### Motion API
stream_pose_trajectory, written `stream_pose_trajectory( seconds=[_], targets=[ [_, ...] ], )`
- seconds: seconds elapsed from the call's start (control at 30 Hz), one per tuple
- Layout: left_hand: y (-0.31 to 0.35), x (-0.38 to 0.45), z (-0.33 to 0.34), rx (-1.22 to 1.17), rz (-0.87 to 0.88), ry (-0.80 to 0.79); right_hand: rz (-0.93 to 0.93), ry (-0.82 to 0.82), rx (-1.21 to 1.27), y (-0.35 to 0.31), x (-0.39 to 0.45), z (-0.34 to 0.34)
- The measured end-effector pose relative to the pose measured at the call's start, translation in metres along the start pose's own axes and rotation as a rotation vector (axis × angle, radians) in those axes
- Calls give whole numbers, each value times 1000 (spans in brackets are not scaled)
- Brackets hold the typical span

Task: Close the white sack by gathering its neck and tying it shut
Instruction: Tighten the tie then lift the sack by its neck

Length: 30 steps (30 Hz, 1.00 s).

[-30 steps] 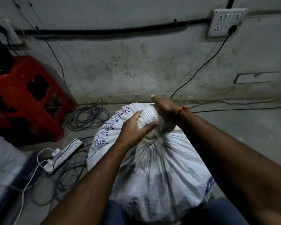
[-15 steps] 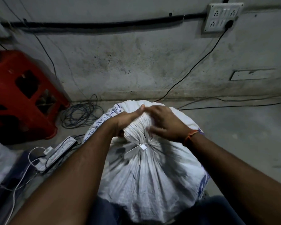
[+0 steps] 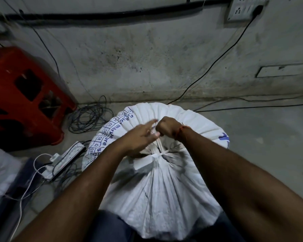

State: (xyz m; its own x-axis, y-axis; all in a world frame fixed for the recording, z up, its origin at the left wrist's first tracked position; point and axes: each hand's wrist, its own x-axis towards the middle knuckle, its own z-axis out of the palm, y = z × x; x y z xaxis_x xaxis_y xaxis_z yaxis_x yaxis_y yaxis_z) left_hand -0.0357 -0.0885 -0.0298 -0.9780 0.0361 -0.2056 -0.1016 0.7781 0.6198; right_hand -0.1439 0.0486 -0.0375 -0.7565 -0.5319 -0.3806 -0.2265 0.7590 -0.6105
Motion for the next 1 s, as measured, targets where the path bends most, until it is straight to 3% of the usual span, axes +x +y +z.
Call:
stream_pose_trajectory(
  seconds=[0.07, 0.17, 0.33, 0.47, 0.6, 0.73, 0.8, 0.87, 0.93, 1.0],
  targets=[
    [-13, -1, 12, 125, 37, -143, 56, -27, 151, 14, 10, 7],
    [-28, 5, 34, 202, 7, -107, 59, -31, 192, 39, 17, 20],
    [-42, 28, 29, 211, -66, -70, -314, 239, -253, 75, 4, 39],
    [-50, 22, 34, 388, -148, -32, -327, 35, -460, 86, -9, 22],
    [-68, 8, 13, 344, 5, -391, -304, -234, -554, 89, -16, 8],
    [-77, 2, 1, 568, 25, -546, -205, -242, -638, 78, -18, 22],
    [-74, -1, 16, 632, -79, -499, -152, -166, -683, 75, -17, 31],
    [-76, -1, 38, 646, -129, -335, -102, -101, -704, 79, -15, 39],
    [-84, 4, 57, 626, -84, -134, -101, -25, -695, 86, -15, 50],
    [-94, 15, 62, 554, -53, -44, -110, 67, -639, 92, -11, 61]
  ],
)
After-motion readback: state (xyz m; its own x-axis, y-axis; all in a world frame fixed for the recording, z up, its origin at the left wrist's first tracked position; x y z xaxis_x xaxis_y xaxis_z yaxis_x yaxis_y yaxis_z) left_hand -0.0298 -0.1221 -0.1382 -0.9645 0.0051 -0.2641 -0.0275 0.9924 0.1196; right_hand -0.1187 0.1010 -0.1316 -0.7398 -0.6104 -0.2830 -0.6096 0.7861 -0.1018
